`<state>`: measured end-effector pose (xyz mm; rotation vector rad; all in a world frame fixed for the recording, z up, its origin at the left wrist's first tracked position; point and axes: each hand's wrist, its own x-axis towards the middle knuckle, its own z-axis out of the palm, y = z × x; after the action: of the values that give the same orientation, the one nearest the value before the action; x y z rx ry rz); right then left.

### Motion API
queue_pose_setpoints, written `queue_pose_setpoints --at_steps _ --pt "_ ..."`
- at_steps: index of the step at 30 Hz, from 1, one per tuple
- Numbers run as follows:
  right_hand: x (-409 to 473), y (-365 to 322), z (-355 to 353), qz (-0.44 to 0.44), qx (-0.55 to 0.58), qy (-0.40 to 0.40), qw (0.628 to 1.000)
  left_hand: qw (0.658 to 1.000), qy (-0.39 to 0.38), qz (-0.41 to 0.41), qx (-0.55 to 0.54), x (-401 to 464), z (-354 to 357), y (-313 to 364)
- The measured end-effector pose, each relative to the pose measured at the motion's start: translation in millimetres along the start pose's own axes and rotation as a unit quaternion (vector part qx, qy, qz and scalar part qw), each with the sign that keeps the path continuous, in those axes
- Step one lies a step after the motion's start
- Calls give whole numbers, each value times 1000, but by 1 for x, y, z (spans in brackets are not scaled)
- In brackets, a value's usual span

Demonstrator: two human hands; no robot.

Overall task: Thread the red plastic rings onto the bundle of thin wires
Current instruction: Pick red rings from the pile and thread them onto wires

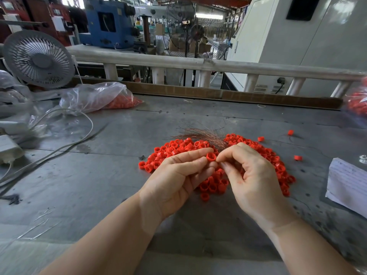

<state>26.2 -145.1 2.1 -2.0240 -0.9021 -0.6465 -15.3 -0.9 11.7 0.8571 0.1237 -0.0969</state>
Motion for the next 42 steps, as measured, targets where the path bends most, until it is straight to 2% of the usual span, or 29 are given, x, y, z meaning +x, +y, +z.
queue_pose_setpoints --at_steps 11,42 --pt "0 -1 -1 -26 -34 -6 999 999 30 -3 10 0 0 1" --pt "-1 3 0 -19 -1 22 1000 999 4 -12 -33 0 -1 1"
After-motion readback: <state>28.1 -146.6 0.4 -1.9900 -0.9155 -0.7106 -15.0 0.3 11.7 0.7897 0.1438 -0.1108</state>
